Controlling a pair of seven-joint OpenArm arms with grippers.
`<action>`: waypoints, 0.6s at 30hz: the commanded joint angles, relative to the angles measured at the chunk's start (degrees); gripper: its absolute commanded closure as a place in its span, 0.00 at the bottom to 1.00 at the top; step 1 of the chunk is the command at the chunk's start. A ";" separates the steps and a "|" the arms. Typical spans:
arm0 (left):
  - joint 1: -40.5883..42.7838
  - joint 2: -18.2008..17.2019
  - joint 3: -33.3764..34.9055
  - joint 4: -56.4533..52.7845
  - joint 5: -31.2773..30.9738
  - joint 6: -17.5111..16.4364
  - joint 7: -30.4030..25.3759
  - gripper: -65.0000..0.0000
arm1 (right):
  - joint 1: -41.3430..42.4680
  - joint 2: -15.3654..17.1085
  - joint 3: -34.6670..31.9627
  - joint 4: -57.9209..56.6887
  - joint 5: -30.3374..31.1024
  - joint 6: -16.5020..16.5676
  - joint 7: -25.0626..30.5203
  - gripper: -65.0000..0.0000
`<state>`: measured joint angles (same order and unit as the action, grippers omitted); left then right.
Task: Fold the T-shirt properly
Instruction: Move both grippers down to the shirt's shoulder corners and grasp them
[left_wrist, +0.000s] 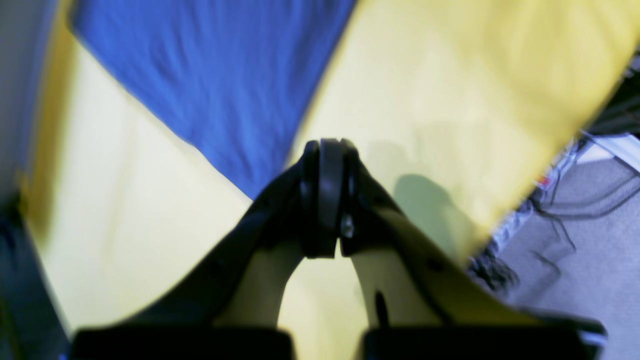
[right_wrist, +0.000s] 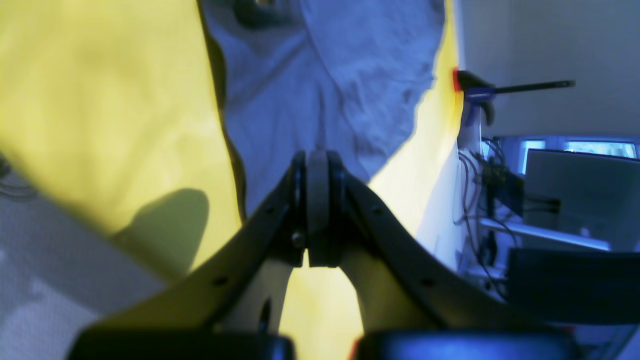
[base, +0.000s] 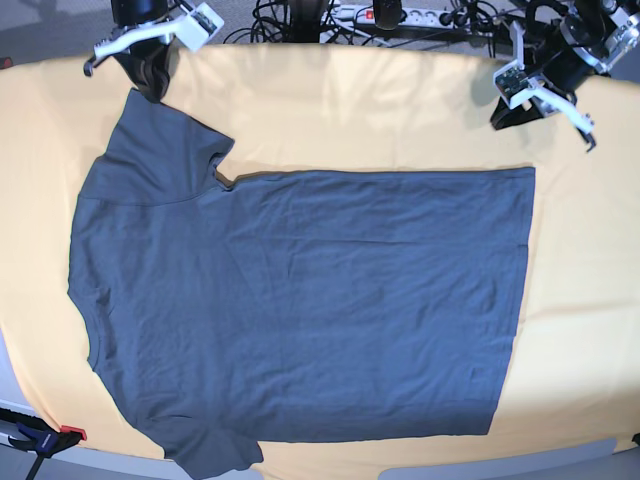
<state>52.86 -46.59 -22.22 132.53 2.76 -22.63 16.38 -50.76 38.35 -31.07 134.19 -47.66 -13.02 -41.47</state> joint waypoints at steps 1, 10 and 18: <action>-1.31 -0.85 -0.42 -1.07 0.00 -0.61 -1.84 1.00 | 0.59 0.55 0.00 0.81 0.11 -0.35 1.20 1.00; -14.62 -5.88 0.04 -17.90 -1.75 -16.87 -15.06 0.44 | 3.96 0.37 0.00 0.81 6.12 -0.17 2.86 1.00; -25.51 -14.14 14.32 -27.52 9.03 -12.98 -19.26 0.41 | 3.96 0.37 0.00 0.81 6.14 0.00 2.86 1.00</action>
<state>27.70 -59.44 -6.79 104.47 12.53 -36.34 -2.15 -46.46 38.26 -31.09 134.19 -40.47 -12.40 -39.40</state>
